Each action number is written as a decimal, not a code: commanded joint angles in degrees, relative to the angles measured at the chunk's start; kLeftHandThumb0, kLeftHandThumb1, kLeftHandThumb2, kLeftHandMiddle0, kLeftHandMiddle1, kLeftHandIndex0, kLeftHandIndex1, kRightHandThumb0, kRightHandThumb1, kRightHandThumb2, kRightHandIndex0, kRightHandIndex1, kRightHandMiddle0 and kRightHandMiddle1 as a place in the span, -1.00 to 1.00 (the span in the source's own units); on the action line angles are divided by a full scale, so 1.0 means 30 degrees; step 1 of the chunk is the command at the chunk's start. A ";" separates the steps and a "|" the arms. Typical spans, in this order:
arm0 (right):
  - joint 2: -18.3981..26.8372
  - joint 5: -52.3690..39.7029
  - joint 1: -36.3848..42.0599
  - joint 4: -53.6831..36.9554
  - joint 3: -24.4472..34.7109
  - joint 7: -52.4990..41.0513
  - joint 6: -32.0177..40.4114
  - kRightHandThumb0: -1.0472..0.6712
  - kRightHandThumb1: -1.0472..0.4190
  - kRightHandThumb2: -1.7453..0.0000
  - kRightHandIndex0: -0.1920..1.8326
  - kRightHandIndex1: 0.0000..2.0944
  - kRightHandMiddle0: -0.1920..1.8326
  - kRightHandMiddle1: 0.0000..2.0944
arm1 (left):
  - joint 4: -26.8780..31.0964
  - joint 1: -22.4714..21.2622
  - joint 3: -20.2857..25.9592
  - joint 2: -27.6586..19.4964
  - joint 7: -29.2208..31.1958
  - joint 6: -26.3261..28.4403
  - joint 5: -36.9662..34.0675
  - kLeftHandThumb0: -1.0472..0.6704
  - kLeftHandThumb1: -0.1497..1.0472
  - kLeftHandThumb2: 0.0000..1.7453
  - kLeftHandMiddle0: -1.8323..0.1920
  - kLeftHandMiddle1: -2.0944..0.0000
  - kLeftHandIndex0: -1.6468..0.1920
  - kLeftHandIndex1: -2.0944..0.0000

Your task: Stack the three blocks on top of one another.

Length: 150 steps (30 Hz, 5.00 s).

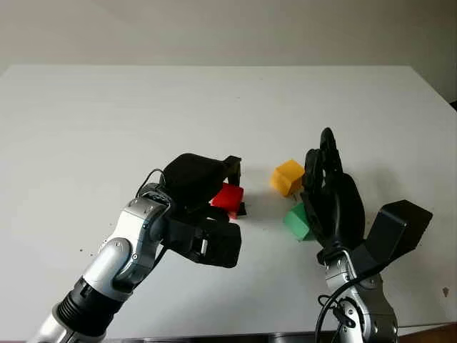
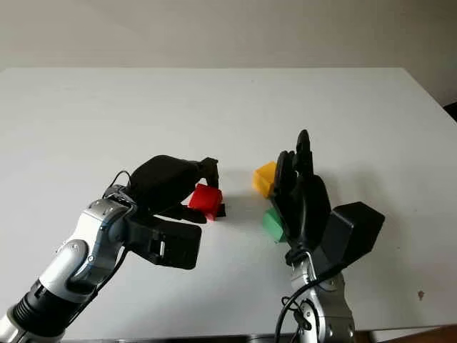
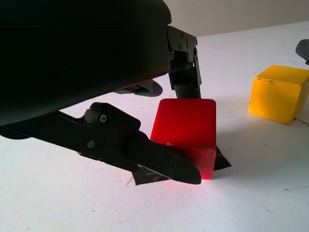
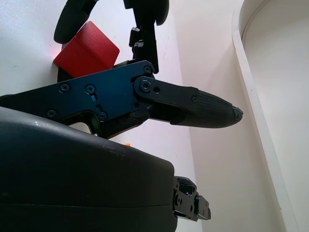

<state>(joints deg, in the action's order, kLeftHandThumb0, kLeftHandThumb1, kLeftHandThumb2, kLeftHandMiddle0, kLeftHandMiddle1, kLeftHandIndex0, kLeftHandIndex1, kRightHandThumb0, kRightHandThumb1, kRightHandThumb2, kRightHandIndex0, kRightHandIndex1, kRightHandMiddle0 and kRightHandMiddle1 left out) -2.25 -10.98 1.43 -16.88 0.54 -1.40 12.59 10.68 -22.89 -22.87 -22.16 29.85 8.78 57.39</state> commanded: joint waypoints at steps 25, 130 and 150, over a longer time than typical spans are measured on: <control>0.0272 -0.0073 -0.0064 -0.0409 0.0367 -0.0049 0.0124 -0.59 -1.00 0.30 -1.00 -1.00 -1.00 -1.00 | 0.1351 0.0420 0.1321 0.0144 0.0259 0.1172 -0.1269 -0.66 1.00 -0.90 1.00 1.00 1.00 1.00; 1.5309 1.8707 -1.4396 1.5968 -0.7039 -0.2512 -1.4620 -0.24 -0.82 0.94 -0.53 -0.94 -0.27 -0.01 | -0.4384 0.2511 1.0065 0.2736 -0.6494 -0.2913 -1.9892 -0.64 1.00 -0.25 1.00 1.00 1.00 1.00; 1.3706 1.2210 -1.6072 1.2597 -0.4151 -0.6139 -1.2291 -0.21 -0.79 0.94 -0.53 -0.95 -0.30 0.18 | -0.4515 0.2587 0.9935 0.2861 -0.6598 -0.3248 -1.9800 -0.66 1.00 -0.26 1.00 1.00 1.00 1.00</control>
<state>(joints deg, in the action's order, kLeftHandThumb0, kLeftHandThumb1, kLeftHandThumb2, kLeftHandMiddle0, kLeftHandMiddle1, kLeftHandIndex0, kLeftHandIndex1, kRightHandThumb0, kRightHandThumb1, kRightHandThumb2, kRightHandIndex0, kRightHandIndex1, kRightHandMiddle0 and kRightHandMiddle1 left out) 39.39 26.84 -45.05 22.47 -13.00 -19.01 -24.89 -2.70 -15.41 7.13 -13.27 10.13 -0.04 -2.22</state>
